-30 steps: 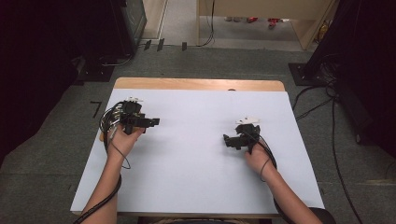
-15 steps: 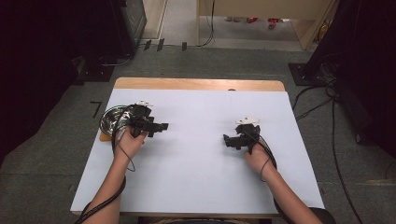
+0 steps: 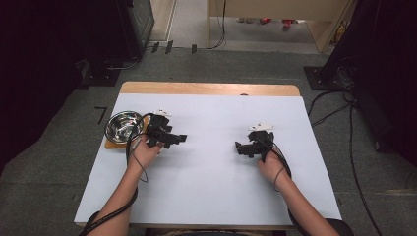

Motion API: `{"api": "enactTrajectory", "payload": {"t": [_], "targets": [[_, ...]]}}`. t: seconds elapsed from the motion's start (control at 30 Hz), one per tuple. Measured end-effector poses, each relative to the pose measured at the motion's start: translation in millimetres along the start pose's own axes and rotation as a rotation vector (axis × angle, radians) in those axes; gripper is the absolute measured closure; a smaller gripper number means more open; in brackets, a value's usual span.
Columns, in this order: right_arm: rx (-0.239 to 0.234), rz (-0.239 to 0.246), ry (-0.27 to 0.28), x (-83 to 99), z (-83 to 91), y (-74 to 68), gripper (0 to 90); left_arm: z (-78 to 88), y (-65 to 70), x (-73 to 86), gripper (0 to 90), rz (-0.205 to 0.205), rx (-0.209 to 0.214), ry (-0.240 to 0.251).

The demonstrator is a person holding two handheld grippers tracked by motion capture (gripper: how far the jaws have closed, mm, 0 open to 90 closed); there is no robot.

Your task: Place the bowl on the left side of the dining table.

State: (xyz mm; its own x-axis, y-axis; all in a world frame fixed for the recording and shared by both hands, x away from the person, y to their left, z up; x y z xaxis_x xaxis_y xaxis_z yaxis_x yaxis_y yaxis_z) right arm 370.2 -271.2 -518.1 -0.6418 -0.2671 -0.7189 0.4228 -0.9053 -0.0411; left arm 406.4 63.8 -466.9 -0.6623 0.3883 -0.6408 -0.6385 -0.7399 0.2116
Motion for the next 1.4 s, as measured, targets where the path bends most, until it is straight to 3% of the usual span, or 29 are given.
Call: {"api": "enactTrajectory", "payload": {"t": [0.17, 0.33, 0.5, 0.9, 1.0, 1.1, 1.4], "targets": [[0.0, -0.001, 0.0, 0.0, 0.0, -0.1, 4.1, -8.0, 6.3, 1.8, 20.8, -0.027, 0.008, 0.004], [0.0, 0.001, 0.001, 0.0, -0.1, 0.1, 4.0, -14.2, 16.1, 2.0, 20.7, -0.076, 0.015, 0.022], [0.0, 0.002, 0.001, 0.0, -0.1, 0.1, 4.1, -22.5, 26.8, 3.3, 20.3, -0.133, 0.012, 0.006], [0.0, 0.001, 0.0, 0.0, 0.0, 0.1, 4.0, -36.1, 44.9, 6.0, 19.3, -0.195, 0.037, -0.021], [0.0, 0.001, 0.001, 0.0, -0.1, 0.1, 4.0, -39.6, 49.0, 6.9, 19.3, -0.188, 0.053, -0.034], [0.0, 0.0, 0.0, 0.0, 0.0, 0.0, 4.0, -42.5, 53.9, 7.6, 19.3, -0.219, 0.044, -0.037], [0.0, 0.001, 0.001, 0.0, -0.1, 0.1, 4.1, -49.8, 64.3, 9.4, 19.2, -0.248, 0.059, -0.048]]}}
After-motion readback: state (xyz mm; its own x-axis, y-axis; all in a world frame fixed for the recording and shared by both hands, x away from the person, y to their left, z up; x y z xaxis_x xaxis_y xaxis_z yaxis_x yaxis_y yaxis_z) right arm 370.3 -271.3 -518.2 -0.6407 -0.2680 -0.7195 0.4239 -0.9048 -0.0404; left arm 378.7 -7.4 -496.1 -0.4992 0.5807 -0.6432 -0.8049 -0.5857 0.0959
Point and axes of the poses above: each handheld gripper's, and its own axes: z roughly backward along the jaws, x roughly out of its underside, y roughly to its right, the point moved 2 cm from there along -z, roughly forward along the jaws, and after that the axes turned 2 degrees about -x, right-handed, at the moved point
